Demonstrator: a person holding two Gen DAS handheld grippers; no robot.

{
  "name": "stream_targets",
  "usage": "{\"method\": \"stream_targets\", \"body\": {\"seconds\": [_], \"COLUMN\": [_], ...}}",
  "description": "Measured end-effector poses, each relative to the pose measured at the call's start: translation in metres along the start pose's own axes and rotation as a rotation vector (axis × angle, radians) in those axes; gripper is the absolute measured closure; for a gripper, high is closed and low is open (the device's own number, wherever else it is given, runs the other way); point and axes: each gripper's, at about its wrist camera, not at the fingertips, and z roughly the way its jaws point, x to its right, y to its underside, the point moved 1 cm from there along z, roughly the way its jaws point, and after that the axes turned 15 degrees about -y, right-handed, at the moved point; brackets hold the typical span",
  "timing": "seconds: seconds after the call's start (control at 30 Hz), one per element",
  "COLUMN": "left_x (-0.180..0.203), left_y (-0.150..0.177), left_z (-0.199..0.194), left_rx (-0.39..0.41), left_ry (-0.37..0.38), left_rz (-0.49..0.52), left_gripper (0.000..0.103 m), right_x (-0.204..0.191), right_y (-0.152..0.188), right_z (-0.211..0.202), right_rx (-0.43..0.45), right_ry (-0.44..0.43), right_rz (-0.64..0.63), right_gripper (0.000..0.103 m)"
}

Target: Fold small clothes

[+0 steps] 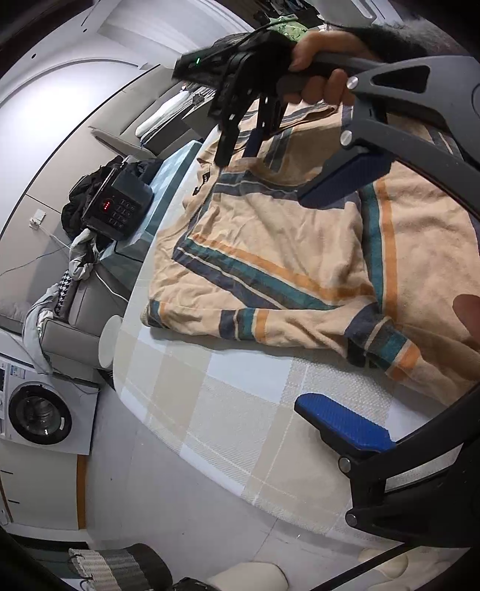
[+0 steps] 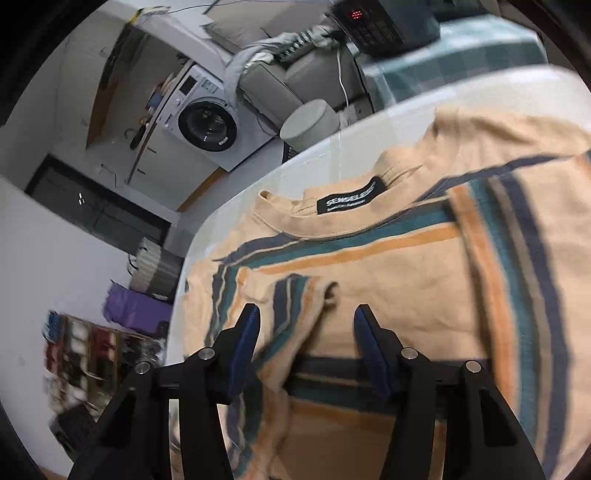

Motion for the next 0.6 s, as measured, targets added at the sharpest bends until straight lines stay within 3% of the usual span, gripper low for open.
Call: {"method": "stream_targets", "body": {"seconds": [0.2, 0.3, 0.5, 0.6], "left_x": [0.005, 0.011, 0.029, 0.039], "left_y": [-0.002, -0.002, 0.001, 0.005], "left_z": [-0.003, -0.006, -0.036, -0.052], "left_rx": [0.009, 0.016, 0.076, 0.098], "left_ry": [0.020, 0.021, 0.036, 0.067], "left_rz": [0.005, 0.021, 0.066, 0.085], "left_gripper": [0.004, 0.004, 0.004, 0.004], "right_x": [-0.016, -0.027, -0.037, -0.046], "right_y": [0.030, 0.055, 0.104, 0.132], "right_z": [-0.067, -0.127, -0.255, -0.311], "right_rx": [0.059, 0.109, 0.134, 0.134], "right_ry": [0.319, 0.471, 0.709, 0.793], "right_rz": [-0.218, -0.308, -0.386, -0.362], "right_gripper": [0.048, 0.048, 0.047, 0.047]}}
